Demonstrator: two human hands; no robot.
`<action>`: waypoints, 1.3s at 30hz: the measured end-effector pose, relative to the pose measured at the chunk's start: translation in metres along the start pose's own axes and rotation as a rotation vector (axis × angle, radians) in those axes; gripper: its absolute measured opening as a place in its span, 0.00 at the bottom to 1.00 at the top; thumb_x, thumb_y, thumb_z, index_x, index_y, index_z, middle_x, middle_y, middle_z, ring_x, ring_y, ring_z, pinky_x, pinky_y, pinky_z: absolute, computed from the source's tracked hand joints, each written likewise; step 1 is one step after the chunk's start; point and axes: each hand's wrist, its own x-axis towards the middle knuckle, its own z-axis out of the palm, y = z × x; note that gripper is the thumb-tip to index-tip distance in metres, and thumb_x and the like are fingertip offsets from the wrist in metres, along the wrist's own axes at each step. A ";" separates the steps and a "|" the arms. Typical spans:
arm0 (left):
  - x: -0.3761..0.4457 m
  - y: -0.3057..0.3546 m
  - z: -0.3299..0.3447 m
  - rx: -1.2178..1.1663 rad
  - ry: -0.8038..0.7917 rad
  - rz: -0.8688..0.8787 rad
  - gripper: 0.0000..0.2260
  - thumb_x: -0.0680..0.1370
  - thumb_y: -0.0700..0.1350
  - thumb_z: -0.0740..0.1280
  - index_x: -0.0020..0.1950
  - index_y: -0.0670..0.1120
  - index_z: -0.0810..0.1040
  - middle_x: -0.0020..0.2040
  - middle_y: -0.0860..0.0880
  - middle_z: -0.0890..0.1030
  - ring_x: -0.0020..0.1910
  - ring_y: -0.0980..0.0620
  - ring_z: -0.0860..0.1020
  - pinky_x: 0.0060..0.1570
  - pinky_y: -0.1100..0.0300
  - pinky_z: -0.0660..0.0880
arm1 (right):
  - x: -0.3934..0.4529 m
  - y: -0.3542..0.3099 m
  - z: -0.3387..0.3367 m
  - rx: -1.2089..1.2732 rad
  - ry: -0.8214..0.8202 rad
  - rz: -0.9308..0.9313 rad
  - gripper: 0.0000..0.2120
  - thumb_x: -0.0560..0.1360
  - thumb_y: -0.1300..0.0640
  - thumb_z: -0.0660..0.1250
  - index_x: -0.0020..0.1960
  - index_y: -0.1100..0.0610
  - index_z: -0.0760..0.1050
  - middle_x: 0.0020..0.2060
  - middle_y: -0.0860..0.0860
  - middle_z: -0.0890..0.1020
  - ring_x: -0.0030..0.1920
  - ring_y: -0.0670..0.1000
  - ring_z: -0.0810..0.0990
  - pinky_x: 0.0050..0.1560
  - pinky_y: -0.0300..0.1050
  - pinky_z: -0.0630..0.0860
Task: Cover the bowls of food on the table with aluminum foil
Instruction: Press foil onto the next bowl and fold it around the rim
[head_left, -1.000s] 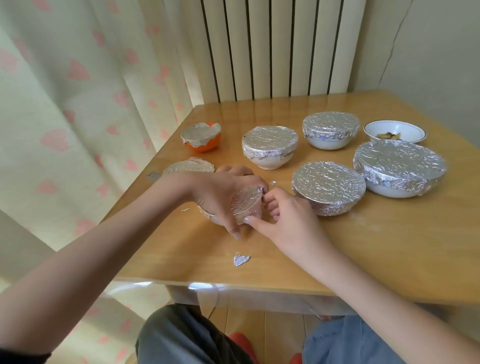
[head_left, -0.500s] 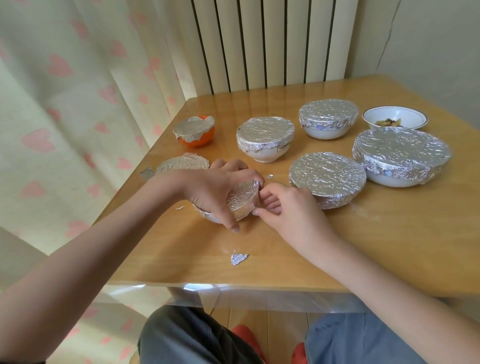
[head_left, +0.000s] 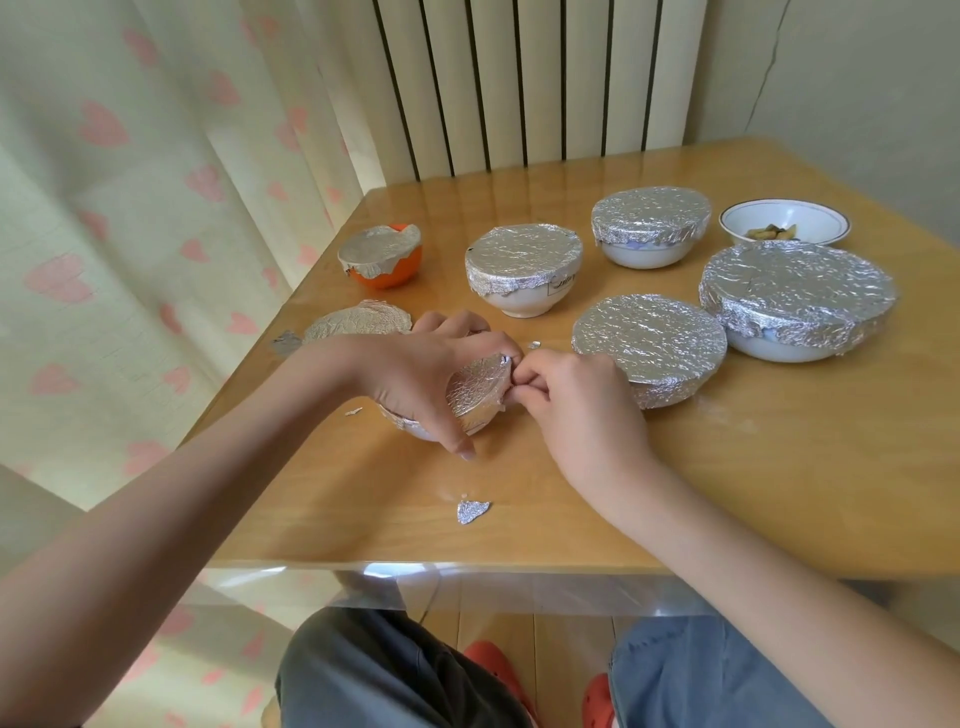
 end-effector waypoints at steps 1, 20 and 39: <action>0.000 0.000 0.000 -0.003 0.001 0.000 0.36 0.61 0.57 0.79 0.56 0.76 0.58 0.63 0.61 0.58 0.60 0.58 0.55 0.68 0.45 0.63 | -0.001 -0.001 0.000 0.000 0.015 0.025 0.05 0.73 0.54 0.72 0.43 0.55 0.80 0.38 0.55 0.84 0.41 0.57 0.80 0.44 0.51 0.76; -0.001 0.000 0.001 0.007 0.006 0.000 0.35 0.55 0.63 0.73 0.55 0.75 0.59 0.62 0.61 0.59 0.61 0.57 0.56 0.68 0.44 0.64 | -0.049 -0.028 0.028 0.770 -0.047 0.403 0.26 0.77 0.63 0.60 0.74 0.51 0.62 0.53 0.36 0.76 0.55 0.32 0.74 0.51 0.27 0.68; -0.021 -0.006 0.007 -0.109 0.122 -0.020 0.31 0.58 0.59 0.73 0.55 0.72 0.63 0.61 0.57 0.60 0.63 0.49 0.63 0.60 0.54 0.68 | -0.023 -0.014 0.012 0.493 -0.051 0.217 0.20 0.71 0.62 0.72 0.63 0.59 0.76 0.52 0.51 0.83 0.49 0.49 0.82 0.55 0.48 0.78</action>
